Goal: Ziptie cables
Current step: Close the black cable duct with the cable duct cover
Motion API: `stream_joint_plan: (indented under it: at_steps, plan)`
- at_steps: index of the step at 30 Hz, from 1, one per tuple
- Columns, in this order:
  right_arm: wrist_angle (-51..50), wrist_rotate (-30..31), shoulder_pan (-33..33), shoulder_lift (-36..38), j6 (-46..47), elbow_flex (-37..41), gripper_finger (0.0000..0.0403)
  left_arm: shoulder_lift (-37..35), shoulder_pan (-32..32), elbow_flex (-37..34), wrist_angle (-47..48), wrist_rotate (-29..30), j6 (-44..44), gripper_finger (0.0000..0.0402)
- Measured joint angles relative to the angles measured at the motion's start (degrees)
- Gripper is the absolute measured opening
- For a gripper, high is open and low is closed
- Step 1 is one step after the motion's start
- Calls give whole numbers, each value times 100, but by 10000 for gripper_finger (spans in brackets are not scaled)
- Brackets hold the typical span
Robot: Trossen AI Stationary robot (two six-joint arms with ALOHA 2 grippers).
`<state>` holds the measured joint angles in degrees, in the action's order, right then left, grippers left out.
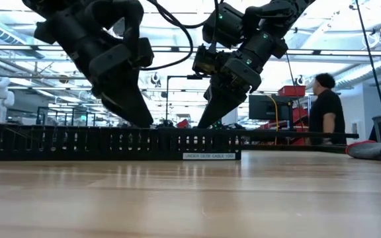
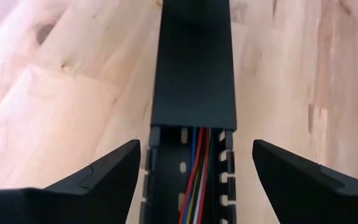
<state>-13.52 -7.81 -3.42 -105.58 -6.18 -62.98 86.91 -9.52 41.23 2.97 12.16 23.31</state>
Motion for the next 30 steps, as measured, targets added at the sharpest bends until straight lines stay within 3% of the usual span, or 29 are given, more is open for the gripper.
stream_joint_plan:
  at_steps: [15,25,30]
  plan:
    - [2,7,0,0,58,2,0,490,-222,-4,-51,564,163,304]
    - [7,17,0,0,79,2,0,493,-348,-13,-58,938,134,252]
    - [103,-1,0,-64,110,7,0,490,-348,-80,-205,953,127,247]
